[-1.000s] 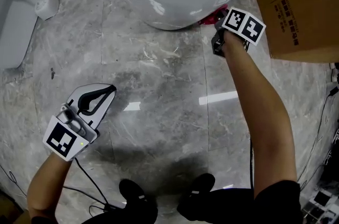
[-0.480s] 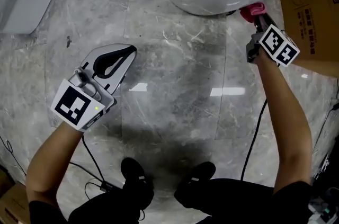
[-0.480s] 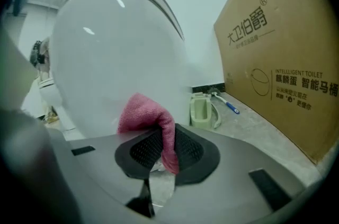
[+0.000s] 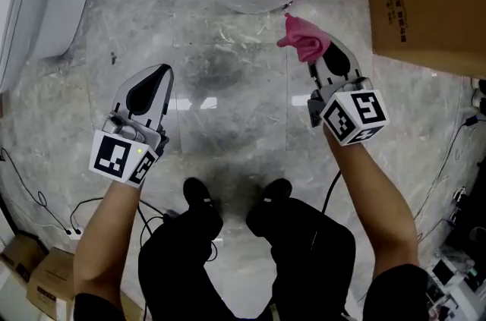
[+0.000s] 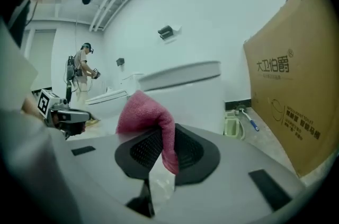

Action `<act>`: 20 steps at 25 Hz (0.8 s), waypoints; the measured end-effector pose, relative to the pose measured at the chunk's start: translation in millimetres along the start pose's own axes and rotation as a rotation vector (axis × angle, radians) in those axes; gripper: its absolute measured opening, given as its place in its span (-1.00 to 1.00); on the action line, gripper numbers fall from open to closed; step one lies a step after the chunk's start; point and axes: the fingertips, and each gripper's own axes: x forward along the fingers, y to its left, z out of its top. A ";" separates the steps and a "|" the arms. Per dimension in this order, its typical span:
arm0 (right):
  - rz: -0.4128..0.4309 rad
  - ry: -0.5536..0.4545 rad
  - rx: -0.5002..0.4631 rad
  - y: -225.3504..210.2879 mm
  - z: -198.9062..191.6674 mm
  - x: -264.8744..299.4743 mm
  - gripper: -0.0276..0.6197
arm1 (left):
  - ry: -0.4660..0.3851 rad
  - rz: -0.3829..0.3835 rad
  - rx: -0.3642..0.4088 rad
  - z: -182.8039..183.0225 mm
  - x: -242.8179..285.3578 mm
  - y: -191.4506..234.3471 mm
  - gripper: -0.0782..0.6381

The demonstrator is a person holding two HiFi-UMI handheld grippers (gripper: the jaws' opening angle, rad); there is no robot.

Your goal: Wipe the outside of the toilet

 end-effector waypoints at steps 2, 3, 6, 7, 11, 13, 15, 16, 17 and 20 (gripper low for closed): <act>0.021 0.003 -0.005 30.0 28.2 -30.1 -0.69 | 0.004 0.022 -0.059 28.2 -22.5 -16.7 -0.73; 0.032 -0.001 -0.005 45.6 44.2 -45.2 -0.69 | 0.008 0.024 -0.072 44.0 -34.1 -26.9 -0.73; 0.074 -0.026 -0.008 89.5 98.8 -88.7 -0.69 | 0.011 0.006 -0.060 100.7 -64.9 -59.3 -0.73; 0.085 -0.031 -0.008 101.8 118.0 -103.3 -0.69 | 0.007 0.000 -0.058 121.7 -74.1 -69.8 -0.73; 0.128 -0.051 -0.044 146.5 207.4 -170.6 -0.69 | -0.032 -0.013 -0.088 212.9 -112.0 -108.9 -0.73; 0.163 -0.073 -0.076 170.0 259.6 -204.0 -0.69 | -0.066 -0.025 -0.092 262.7 -131.4 -124.4 -0.73; 0.197 -0.101 -0.100 189.7 312.6 -231.8 -0.69 | -0.108 -0.038 -0.096 311.7 -148.3 -136.3 -0.73; 0.207 -0.117 -0.108 196.8 338.5 -244.9 -0.69 | -0.127 -0.046 -0.099 334.0 -155.6 -142.8 -0.73; 0.208 -0.138 -0.113 202.4 363.7 -257.5 -0.69 | -0.143 -0.057 -0.099 354.3 -162.5 -149.6 -0.73; 0.182 -0.214 -0.121 220.6 424.5 -285.2 -0.69 | -0.195 -0.088 -0.080 400.8 -186.8 -159.1 -0.73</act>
